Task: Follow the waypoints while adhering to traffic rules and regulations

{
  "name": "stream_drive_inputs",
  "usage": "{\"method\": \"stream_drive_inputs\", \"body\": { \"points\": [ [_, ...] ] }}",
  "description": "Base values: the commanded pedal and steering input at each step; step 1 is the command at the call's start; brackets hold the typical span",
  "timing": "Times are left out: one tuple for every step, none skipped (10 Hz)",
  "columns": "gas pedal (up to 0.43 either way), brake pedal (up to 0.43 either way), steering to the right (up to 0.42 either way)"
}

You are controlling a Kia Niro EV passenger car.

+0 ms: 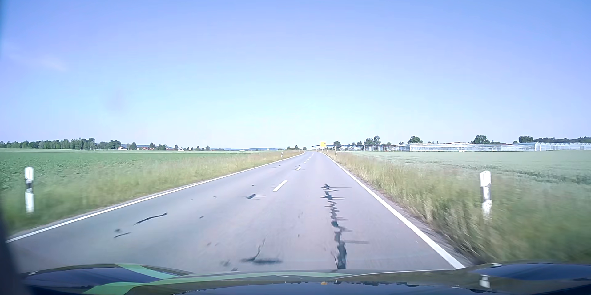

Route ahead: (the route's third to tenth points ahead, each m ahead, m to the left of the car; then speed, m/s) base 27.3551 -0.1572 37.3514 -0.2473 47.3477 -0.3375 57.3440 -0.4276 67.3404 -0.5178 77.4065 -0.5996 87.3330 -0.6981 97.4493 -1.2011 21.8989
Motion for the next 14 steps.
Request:
{"method": "stream_drive_inputs", "body": {
  "points": [
    [0.0, 0.0, 0.0],
    [0.008, 0.0, -0.001],
    [0.047, 0.0, 0.0],
    [0.047, 0.0, 0.0],
    [0.047, 0.0, 0.001],
    [0.047, 0.0, 0.001],
    [0.047, 0.0, 0.002],
    [0.047, 0.0, 0.002],
    [0.047, 0.0, 0.002],
    [0.047, 0.0, 0.002],
    [0.059, 0.0, 0.002],
    [0.067, 0.0, 0.002],
    [0.079, 0.0, 0.002],
    [0.087, 0.0, 0.002]
  ]
}}
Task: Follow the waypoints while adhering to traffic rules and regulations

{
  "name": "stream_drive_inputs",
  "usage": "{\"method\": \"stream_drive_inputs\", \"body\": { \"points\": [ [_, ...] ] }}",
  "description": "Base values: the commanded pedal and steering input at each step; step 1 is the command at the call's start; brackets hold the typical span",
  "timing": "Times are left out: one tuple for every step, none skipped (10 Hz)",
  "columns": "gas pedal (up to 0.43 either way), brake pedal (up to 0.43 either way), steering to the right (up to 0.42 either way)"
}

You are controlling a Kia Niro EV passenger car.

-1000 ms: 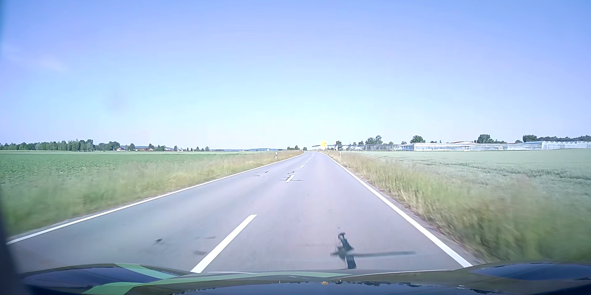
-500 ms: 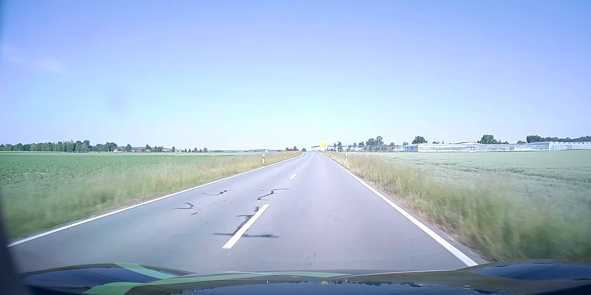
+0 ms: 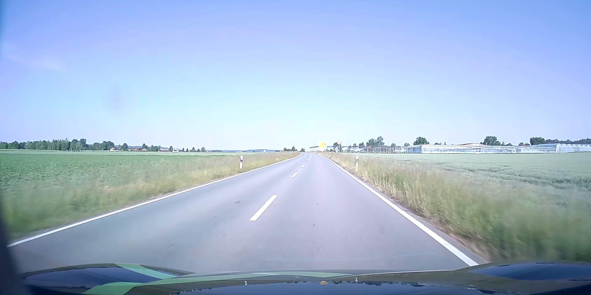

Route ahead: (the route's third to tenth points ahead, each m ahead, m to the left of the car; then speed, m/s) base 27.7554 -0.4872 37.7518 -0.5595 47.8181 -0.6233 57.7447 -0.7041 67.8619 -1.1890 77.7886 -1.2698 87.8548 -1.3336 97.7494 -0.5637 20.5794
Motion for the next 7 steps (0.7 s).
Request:
{"method": "stream_drive_inputs", "body": {
  "points": [
    [0.087, 0.0, 0.002],
    [0.079, 0.0, 0.003],
    [0.0, 0.0, 0.003],
    [0.0, 0.0, 0.003],
    [0.0, 0.0, 0.002],
    [0.0, 0.0, 0.002],
    [0.0, 0.0, 0.002]
  ]
}}
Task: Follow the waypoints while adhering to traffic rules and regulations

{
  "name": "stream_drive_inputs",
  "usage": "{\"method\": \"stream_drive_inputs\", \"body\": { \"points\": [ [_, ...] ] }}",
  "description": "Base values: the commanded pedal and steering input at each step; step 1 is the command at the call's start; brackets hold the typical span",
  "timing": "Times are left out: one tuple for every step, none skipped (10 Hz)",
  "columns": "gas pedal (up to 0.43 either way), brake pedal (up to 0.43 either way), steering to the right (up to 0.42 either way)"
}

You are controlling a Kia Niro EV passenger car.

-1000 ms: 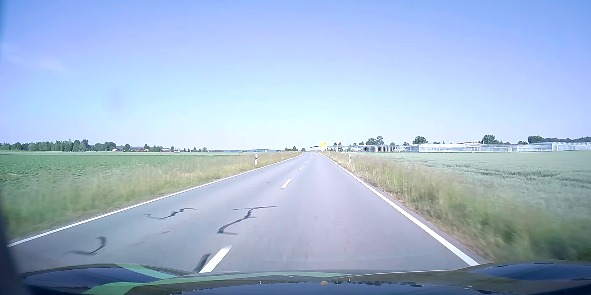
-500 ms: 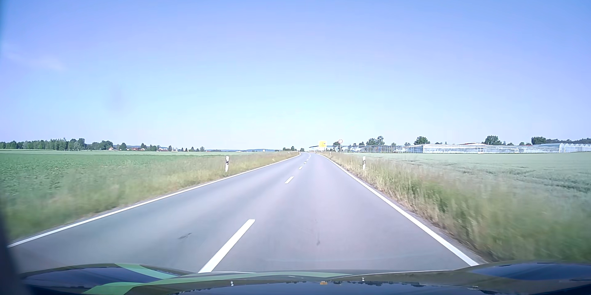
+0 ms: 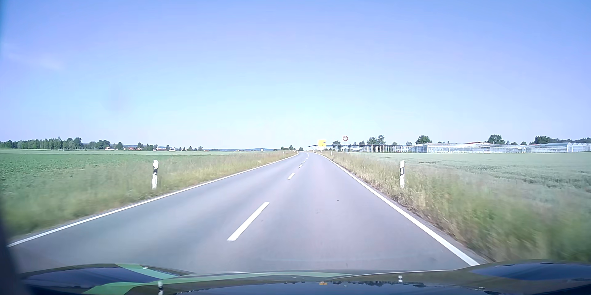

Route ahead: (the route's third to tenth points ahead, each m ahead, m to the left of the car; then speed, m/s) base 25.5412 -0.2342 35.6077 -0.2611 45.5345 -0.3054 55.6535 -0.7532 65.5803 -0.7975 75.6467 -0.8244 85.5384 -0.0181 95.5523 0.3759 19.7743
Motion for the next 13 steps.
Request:
{"method": "stream_drive_inputs", "body": {
  "points": [
    [0.0, 0.0, 0.002],
    [0.0, 0.0, 0.003],
    [0.0, 0.0, 0.003],
    [0.0, 0.0, 0.003],
    [0.0, 0.0, 0.002],
    [0.0, 0.0, 0.002],
    [0.0, 0.0, 0.001],
    [0.0, 0.0, 0.001],
    [0.0, 0.0, 0.001],
    [0.0, 0.0, 0.0],
    [0.059, 0.0, 0.001],
    [0.067, 0.0, 0.001],
    [0.079, 0.0, 0.001]
  ]
}}
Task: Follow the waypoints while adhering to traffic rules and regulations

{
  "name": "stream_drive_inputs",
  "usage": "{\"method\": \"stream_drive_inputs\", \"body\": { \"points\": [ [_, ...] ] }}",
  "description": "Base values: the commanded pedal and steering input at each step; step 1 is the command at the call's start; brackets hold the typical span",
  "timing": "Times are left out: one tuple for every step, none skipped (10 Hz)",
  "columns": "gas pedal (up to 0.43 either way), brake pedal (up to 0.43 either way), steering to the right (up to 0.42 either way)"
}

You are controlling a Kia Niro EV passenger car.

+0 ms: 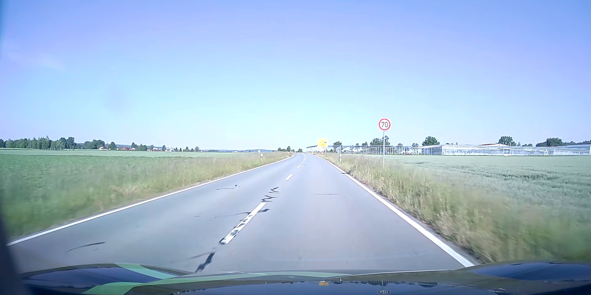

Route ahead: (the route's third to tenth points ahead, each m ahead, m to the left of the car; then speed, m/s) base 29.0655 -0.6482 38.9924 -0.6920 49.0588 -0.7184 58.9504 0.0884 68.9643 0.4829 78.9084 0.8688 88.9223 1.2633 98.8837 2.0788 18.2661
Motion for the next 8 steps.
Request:
{"method": "stream_drive_inputs", "body": {
  "points": [
    [0.087, 0.0, 0.001],
    [0.087, 0.0, 0.001],
    [0.098, 0.0, 0.001],
    [0.098, 0.0, 0.001],
    [0.11, 0.0, 0.001],
    [0.11, 0.0, 0.0],
    [0.118, 0.0, 0.0],
    [0.13, 0.0, 0.0]
  ]
}}
